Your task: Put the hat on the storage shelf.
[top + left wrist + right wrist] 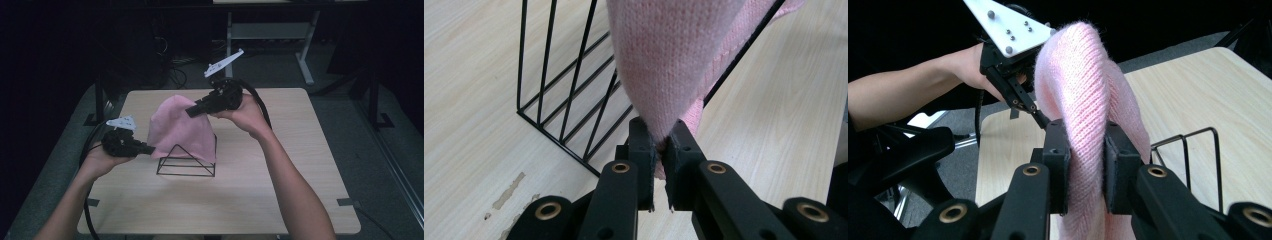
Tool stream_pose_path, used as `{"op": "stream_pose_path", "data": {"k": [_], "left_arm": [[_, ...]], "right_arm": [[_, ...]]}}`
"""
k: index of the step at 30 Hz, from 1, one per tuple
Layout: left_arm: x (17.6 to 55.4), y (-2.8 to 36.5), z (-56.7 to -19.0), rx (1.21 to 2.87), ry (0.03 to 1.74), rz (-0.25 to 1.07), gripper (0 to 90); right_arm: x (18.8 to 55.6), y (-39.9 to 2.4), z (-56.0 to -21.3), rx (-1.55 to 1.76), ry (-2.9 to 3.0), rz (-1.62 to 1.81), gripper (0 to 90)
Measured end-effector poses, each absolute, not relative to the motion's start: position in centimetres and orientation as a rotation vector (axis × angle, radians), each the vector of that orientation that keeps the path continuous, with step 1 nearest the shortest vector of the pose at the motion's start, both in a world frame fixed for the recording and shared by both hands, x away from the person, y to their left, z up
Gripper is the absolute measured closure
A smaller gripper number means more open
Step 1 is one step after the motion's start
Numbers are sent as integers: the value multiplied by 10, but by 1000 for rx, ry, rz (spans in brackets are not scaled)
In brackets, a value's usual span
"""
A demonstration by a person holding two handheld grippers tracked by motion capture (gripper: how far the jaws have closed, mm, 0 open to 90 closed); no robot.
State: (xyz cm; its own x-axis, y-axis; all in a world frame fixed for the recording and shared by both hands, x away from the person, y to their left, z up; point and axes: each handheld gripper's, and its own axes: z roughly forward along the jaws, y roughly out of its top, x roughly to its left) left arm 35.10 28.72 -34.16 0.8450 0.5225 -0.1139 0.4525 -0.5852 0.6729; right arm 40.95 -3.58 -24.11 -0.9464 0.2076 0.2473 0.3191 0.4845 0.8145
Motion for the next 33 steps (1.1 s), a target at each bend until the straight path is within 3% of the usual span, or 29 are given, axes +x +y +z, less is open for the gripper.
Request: {"op": "stream_pose_path", "data": {"k": [33], "left_arm": [[353,284,-384,2389,759,111,836]], "right_arm": [[399,-26,-284,-442,-2647,-1311,744]]}}
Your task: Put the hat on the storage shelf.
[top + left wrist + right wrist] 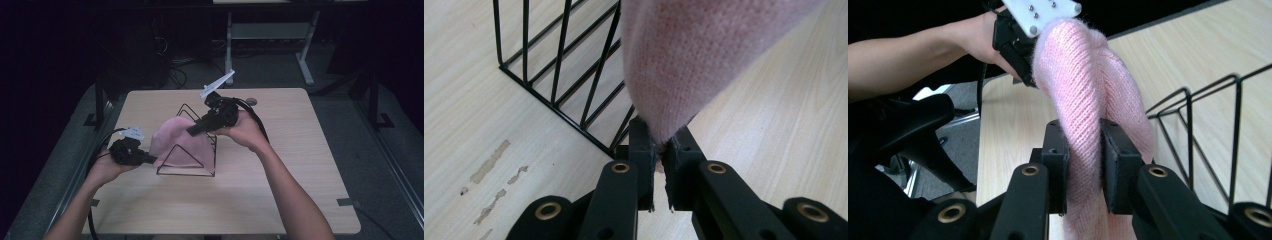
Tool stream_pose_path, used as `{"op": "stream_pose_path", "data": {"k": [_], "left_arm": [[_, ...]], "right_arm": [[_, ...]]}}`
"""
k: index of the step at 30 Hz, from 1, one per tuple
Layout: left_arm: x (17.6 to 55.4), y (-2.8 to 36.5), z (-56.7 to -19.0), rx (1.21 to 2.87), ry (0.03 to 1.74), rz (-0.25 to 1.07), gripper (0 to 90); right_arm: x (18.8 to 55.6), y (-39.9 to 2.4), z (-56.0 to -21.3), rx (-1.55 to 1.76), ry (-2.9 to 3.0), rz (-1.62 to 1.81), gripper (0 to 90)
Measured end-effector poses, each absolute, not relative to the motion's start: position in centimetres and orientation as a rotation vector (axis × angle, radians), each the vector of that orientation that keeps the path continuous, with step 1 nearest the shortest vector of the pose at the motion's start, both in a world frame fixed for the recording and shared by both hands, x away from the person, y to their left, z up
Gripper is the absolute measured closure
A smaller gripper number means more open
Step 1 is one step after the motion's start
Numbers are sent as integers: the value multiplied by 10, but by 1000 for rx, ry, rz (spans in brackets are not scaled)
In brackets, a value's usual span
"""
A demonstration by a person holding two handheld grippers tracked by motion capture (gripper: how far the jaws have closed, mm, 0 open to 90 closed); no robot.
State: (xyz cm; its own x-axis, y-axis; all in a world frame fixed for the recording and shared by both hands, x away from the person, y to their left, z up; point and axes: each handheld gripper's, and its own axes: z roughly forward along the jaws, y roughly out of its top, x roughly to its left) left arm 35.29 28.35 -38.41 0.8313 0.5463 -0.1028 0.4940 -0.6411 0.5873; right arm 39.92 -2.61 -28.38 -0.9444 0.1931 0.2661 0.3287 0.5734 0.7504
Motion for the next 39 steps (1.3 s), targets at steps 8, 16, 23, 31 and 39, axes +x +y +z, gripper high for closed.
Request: {"op": "stream_pose_path", "data": {"k": [8,16,23,31,39], "left_arm": [[356,277,-397,2471,749,132,835],[357,272,-406,2538,770,140,838],[358,269,-410,2582,771,146,839],[359,268,-413,2608,768,134,831],[356,269,-410,2592,758,124,844]], "right_arm": [[397,-25,-298,-442,-2654,-1254,737],[392,-22,-309,-445,-2675,-1204,684],[390,-25,-309,-462,-2679,-1198,653],[386,-21,-308,-432,-2722,-1162,804],[385,-16,-306,-419,-2743,-1138,817]]}}
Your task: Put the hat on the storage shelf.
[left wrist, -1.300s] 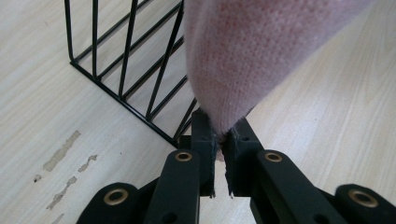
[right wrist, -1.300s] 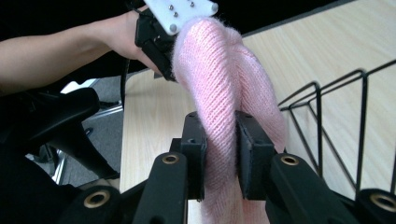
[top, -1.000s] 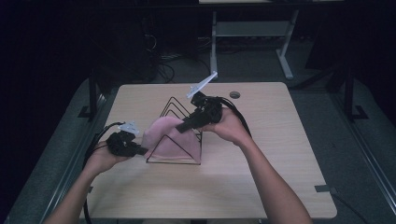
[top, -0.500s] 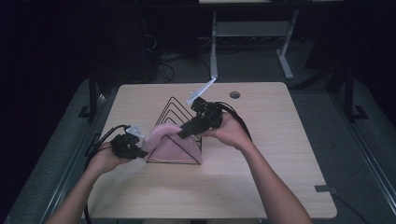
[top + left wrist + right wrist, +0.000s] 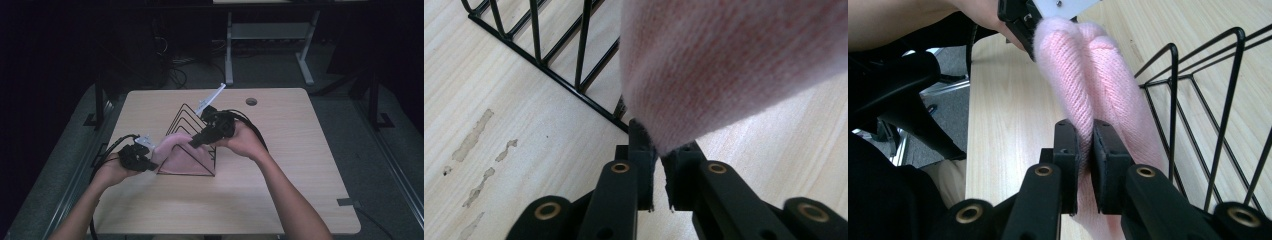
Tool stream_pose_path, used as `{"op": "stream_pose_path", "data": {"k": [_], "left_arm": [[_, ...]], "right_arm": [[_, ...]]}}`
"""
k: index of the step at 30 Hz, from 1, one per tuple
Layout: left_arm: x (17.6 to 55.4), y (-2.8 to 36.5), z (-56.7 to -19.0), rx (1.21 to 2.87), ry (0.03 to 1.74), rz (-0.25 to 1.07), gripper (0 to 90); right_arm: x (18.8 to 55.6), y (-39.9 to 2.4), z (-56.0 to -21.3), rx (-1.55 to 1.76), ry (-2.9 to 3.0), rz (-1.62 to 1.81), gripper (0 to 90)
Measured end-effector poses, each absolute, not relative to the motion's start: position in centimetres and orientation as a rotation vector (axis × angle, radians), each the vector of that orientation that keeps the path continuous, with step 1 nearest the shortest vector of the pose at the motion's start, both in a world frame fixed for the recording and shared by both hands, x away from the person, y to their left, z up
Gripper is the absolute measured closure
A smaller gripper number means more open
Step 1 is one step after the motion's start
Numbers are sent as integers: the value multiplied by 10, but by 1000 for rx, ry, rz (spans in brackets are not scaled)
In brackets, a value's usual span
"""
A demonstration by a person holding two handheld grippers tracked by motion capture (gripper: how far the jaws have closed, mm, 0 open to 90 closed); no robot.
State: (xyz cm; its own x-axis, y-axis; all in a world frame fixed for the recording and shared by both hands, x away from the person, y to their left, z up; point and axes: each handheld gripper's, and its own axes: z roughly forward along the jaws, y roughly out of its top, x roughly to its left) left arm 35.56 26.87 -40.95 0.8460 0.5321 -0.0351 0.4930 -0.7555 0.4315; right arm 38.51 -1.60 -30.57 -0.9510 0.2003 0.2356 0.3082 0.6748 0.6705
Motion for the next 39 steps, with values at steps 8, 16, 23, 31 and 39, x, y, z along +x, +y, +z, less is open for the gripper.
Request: {"op": "stream_pose_path", "data": {"k": [8,16,23,31,39], "left_arm": [[356,267,-411,2612,743,124,848],[351,276,-409,2547,754,112,793],[349,282,-400,2528,733,117,754],[348,284,-400,2525,743,114,725],[351,278,-399,2551,689,108,839]], "right_arm": [[384,-15,-312,-421,-2731,-1130,822],[381,-22,-310,-426,-2713,-1169,711],[384,-36,-309,-468,-2698,-1215,656],[387,-50,-311,-502,-2685,-1233,615],[384,-46,-318,-467,-2681,-1218,613]]}}
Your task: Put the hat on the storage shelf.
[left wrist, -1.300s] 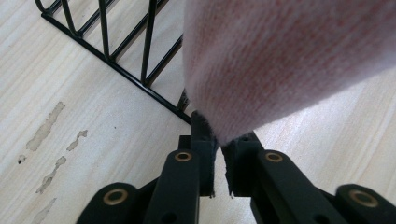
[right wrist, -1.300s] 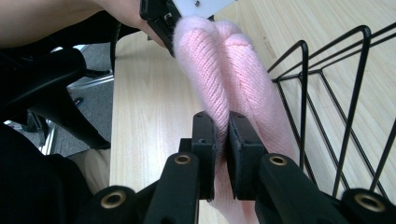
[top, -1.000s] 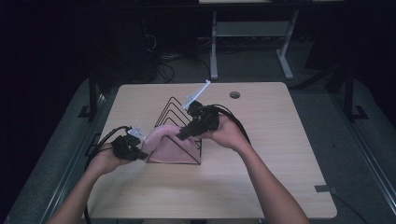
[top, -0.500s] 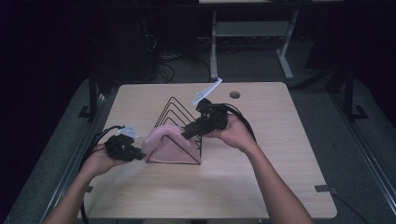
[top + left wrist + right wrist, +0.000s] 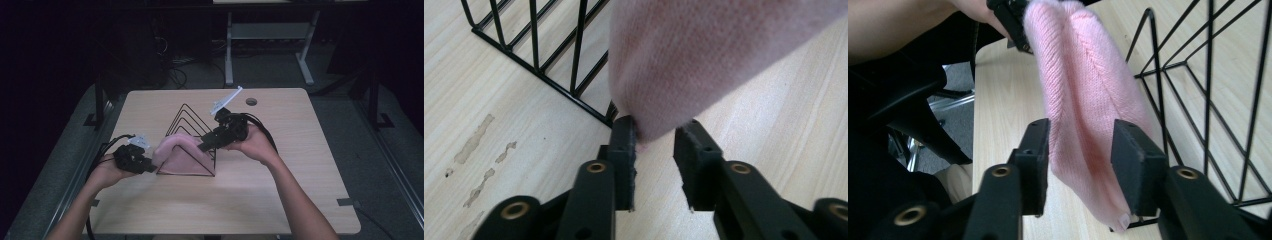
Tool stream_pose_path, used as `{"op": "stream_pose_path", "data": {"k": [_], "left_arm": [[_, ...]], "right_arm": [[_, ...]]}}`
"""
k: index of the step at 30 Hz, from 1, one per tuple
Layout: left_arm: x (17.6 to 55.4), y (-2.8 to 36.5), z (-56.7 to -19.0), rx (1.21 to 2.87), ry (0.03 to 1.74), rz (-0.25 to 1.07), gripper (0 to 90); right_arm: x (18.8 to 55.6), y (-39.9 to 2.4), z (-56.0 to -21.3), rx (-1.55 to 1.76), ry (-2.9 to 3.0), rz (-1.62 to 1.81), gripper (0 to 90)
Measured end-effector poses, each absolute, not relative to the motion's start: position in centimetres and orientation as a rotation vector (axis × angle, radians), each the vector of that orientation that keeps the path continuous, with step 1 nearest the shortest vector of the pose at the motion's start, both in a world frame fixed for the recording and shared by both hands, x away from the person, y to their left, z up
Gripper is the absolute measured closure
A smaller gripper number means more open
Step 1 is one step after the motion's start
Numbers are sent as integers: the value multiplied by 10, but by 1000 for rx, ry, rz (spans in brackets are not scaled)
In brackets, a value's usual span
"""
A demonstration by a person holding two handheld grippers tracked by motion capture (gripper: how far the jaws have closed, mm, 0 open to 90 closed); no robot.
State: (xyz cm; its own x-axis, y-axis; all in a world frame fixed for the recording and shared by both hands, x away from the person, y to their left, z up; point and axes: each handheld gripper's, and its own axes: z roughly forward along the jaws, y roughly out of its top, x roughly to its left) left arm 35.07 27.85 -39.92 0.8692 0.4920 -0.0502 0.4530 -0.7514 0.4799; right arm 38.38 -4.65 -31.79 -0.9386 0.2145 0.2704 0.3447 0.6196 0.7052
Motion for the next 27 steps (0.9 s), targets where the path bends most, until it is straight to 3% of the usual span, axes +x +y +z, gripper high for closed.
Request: {"op": "stream_pose_path", "data": {"k": [1,3,5,9,13,27], "left_arm": [[350,278,-399,2542,697,104,839],[350,277,-400,2545,702,91,866],[349,277,-400,2555,700,90,870],[349,281,-398,2543,707,106,838],[349,285,-395,2491,760,95,676],[347,285,-393,2478,761,107,614]], "right_arm": [[383,-43,-321,-461,-2679,-1208,693],[384,-41,-322,-458,-2687,-1212,770],[384,-40,-323,-460,-2671,-1222,792],[383,-42,-322,-483,-2690,-1228,656],[381,-57,-323,-562,-2678,-1230,570],[381,-107,-336,-770,-2637,-1271,468]]}}
